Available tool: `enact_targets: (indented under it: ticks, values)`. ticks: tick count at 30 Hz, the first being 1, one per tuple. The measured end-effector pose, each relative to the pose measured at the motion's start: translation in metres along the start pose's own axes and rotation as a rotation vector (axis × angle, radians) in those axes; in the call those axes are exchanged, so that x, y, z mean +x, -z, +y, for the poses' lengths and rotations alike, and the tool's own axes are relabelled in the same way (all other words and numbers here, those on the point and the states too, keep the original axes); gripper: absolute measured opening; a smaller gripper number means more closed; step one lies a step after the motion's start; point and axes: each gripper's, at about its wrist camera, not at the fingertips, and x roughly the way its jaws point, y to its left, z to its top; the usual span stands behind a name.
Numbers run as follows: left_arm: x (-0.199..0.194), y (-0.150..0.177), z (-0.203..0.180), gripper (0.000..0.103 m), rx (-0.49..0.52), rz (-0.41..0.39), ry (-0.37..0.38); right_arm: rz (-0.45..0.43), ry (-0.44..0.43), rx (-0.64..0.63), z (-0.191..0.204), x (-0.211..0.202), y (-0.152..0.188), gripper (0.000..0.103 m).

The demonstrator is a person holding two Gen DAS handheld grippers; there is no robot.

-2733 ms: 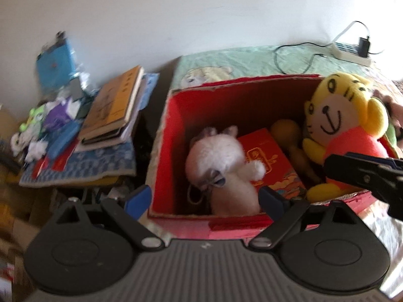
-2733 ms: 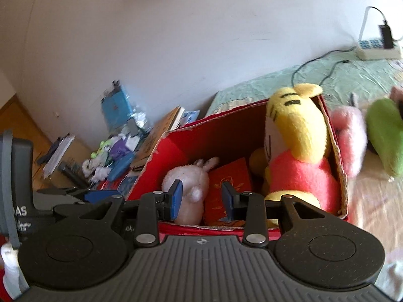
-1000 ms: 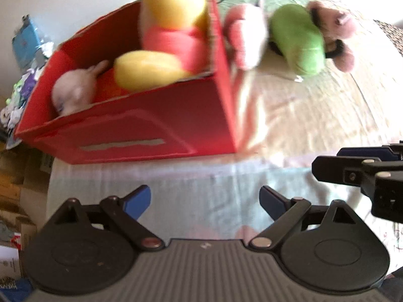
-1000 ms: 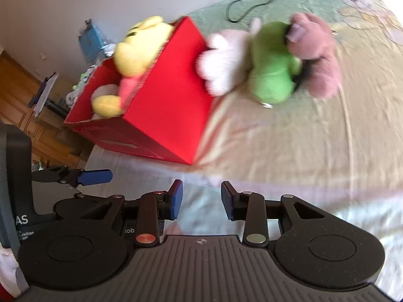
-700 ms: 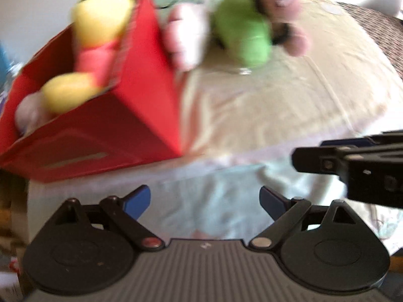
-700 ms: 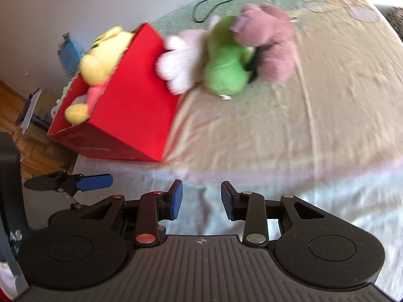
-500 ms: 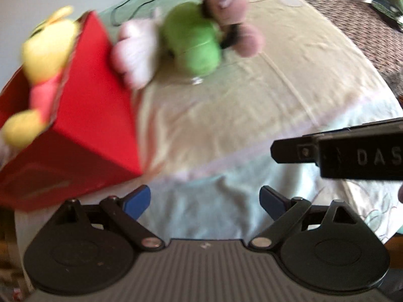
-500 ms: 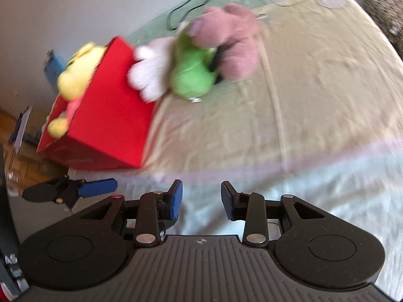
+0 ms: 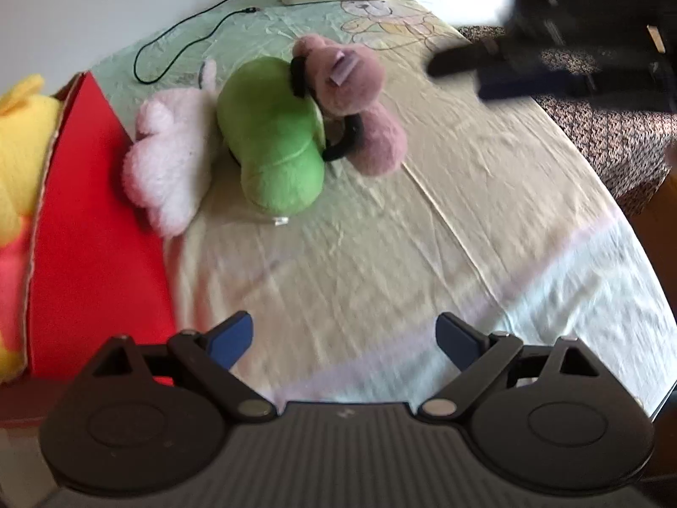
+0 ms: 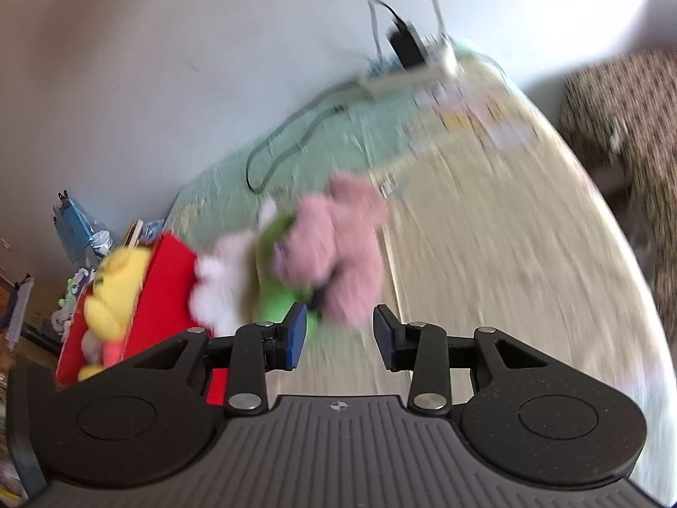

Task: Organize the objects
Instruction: 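Close the right gripper on the pink teddy bear on the bed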

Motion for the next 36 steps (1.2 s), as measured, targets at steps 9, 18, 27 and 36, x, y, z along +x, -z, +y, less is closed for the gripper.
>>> enact_targets:
  ticks: [9,18,27,36]
  values:
    - [0.006,0.006,0.011,0.093,0.007,0.005,0.004,0.053,0.087,-0.182,0.028,0.075,-0.033,0.043]
    - [-0.001,-0.004,0.016,0.093,0.03,-0.054,0.065,0.093,0.03,0.076,-0.027,0.077,-0.021,0.041]
    - [0.0,-0.043,-0.002,0.093,0.075,-0.13,0.143,0.077,0.079,0.216,-0.082,0.054,-0.013,0.039]
    - [0.027,-0.089,-0.019,0.087,0.059,-0.156,0.275,0.071,0.023,0.26,-0.119,0.054,-0.012,0.039]
